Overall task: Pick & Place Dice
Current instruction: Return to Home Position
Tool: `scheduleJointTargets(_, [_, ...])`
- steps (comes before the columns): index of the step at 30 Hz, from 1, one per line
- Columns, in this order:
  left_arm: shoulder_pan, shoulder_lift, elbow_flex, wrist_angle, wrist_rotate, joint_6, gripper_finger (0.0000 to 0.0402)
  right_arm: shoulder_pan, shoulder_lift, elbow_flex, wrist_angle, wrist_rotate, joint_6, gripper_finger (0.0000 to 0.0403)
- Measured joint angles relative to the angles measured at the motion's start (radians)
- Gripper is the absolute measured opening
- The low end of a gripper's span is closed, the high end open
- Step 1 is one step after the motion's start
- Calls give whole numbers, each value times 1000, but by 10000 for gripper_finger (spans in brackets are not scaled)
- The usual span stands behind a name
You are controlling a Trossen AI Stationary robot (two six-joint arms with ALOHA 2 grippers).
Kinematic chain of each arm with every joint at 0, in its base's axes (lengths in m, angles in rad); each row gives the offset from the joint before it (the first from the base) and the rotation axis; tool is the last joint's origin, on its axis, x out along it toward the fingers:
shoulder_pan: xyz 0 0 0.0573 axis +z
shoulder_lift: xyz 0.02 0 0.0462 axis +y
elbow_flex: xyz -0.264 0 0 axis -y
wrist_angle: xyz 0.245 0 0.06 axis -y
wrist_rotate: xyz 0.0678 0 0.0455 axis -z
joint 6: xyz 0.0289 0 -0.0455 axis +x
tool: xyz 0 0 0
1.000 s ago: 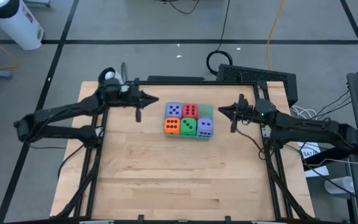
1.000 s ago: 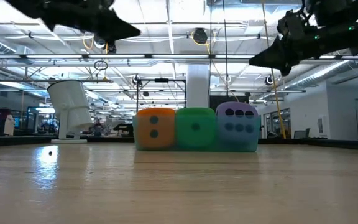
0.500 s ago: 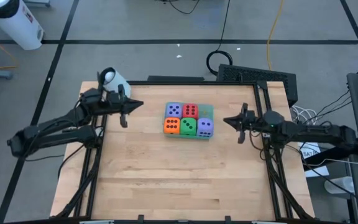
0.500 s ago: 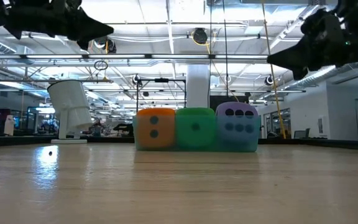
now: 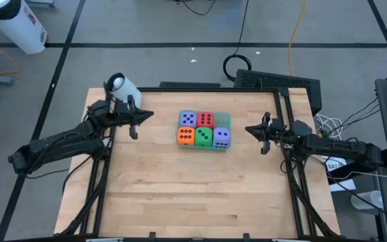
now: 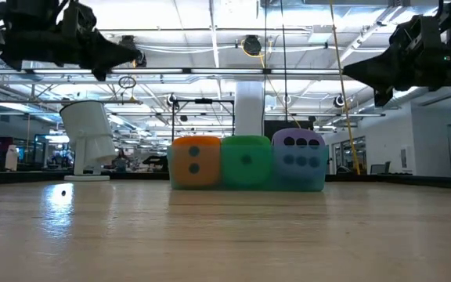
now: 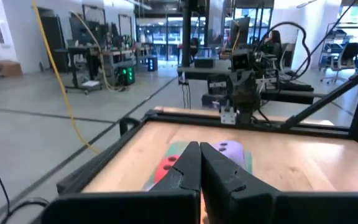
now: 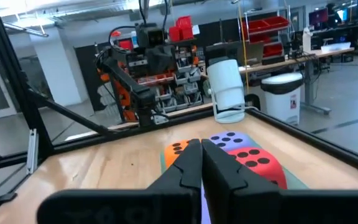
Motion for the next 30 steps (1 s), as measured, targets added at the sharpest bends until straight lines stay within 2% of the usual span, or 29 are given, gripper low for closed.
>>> scheduleJointTargets(7, [0, -109, -52, -27, 0, -62, 1, 0, -44, -2, -80, 48, -19, 0])
scheduleJointTargets(15, [0, -285, -109, -191, -16, -22, 1, 0, -73, -3, -133, 51, -9, 0])
scheduleJointTargets(27, [30, -303, -263, -158, -10, -22, 1, 0, -68, -47, -87, 49, 22, 0])
scheduleJointTargets(30, [27, -301, -261, -196, -10, -4, 1, 1, -65, -46, -78, 44, 19, 0])
